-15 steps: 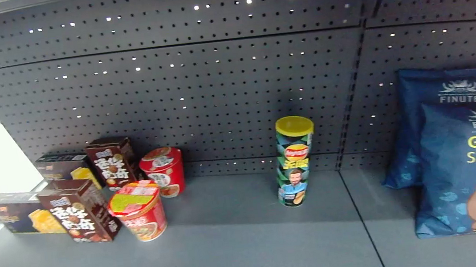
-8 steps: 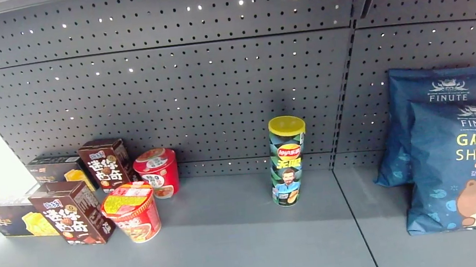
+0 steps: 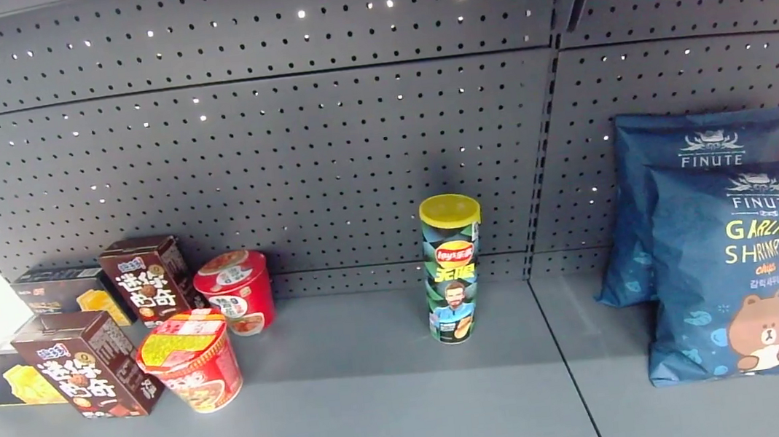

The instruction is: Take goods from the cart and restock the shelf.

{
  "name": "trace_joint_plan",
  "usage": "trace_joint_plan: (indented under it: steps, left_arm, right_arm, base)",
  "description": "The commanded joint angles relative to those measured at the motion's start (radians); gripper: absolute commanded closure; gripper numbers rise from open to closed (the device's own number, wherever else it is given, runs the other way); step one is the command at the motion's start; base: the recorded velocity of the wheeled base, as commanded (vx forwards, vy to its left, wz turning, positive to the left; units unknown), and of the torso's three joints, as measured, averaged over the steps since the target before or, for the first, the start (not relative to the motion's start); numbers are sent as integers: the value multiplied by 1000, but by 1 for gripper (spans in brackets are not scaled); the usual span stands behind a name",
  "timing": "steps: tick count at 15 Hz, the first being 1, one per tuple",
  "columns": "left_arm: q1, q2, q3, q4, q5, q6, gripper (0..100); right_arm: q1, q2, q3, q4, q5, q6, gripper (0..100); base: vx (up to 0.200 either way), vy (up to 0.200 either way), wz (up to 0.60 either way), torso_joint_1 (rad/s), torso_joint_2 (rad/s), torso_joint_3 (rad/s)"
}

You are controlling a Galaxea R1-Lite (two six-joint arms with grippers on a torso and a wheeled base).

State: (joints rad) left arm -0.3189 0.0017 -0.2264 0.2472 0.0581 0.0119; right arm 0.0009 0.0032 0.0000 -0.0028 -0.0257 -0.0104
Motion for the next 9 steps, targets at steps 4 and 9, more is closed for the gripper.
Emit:
trace_joint_plan:
  steps: [4, 9]
  left_arm:
    - [-2, -2, 2, 0, 2, -1, 100]
    - [0, -2, 12, 0, 0, -1, 100]
  right_arm:
    - [1, 1, 0, 0, 3, -2, 0]
    - [1, 1, 0, 0, 3, 0, 0]
  base:
    - [0, 0, -150, -1, 1, -1]
    - [0, 0, -120, 0, 0, 1]
